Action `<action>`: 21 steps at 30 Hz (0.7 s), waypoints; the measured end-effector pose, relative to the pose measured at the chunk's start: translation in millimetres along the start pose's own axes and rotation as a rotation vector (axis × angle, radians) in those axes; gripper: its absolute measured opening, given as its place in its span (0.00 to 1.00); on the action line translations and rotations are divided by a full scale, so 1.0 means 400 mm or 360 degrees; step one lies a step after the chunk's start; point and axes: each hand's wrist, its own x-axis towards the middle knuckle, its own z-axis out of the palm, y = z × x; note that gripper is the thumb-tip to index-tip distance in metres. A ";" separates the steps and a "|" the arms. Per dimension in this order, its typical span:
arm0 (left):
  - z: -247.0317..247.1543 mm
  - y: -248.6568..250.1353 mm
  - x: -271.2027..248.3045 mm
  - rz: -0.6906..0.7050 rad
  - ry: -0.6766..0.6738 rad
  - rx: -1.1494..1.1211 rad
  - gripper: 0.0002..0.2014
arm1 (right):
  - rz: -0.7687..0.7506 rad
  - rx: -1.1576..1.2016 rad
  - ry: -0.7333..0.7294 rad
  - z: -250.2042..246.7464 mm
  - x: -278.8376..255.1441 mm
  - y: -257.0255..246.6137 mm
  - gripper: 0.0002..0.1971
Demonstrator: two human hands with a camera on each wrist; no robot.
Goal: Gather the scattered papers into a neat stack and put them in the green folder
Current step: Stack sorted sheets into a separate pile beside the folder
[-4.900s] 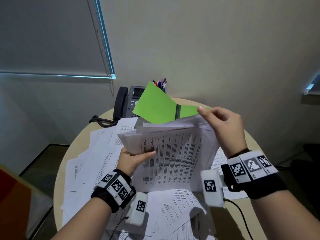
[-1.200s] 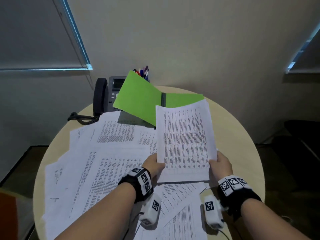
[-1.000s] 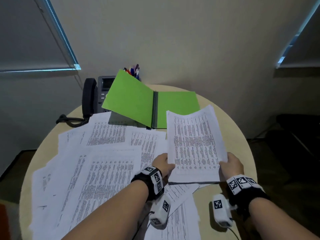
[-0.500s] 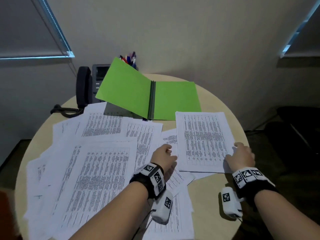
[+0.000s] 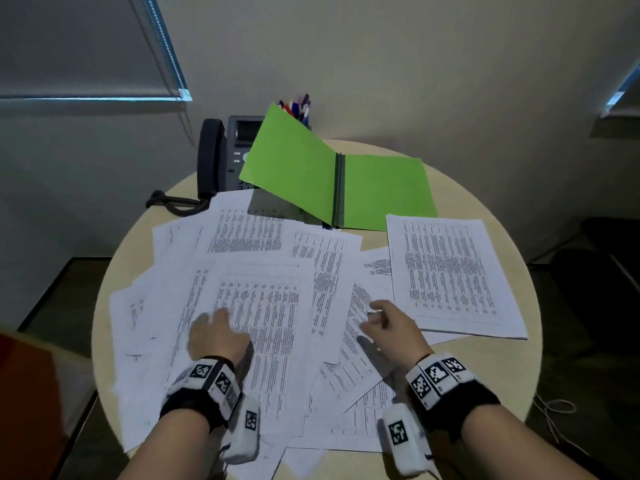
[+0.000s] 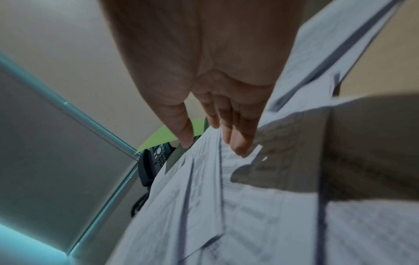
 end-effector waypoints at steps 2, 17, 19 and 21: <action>-0.035 -0.058 0.015 -0.0216 -0.0088 -0.0005 0.44 | 0.0163 0.0310 -0.0136 0.059 0.001 -0.015 0.27; -0.128 -0.151 0.090 -0.0119 -0.0344 -0.0779 0.09 | 0.0240 -0.0277 0.0402 0.166 0.041 -0.043 0.06; -0.156 -0.169 0.108 -0.0138 -0.0292 -0.0905 0.10 | 0.0256 -0.0262 0.0499 0.149 0.032 -0.037 0.05; -0.181 -0.188 0.123 -0.0119 -0.0279 -0.0992 0.12 | 0.0272 -0.0206 0.0600 0.122 0.019 -0.037 0.07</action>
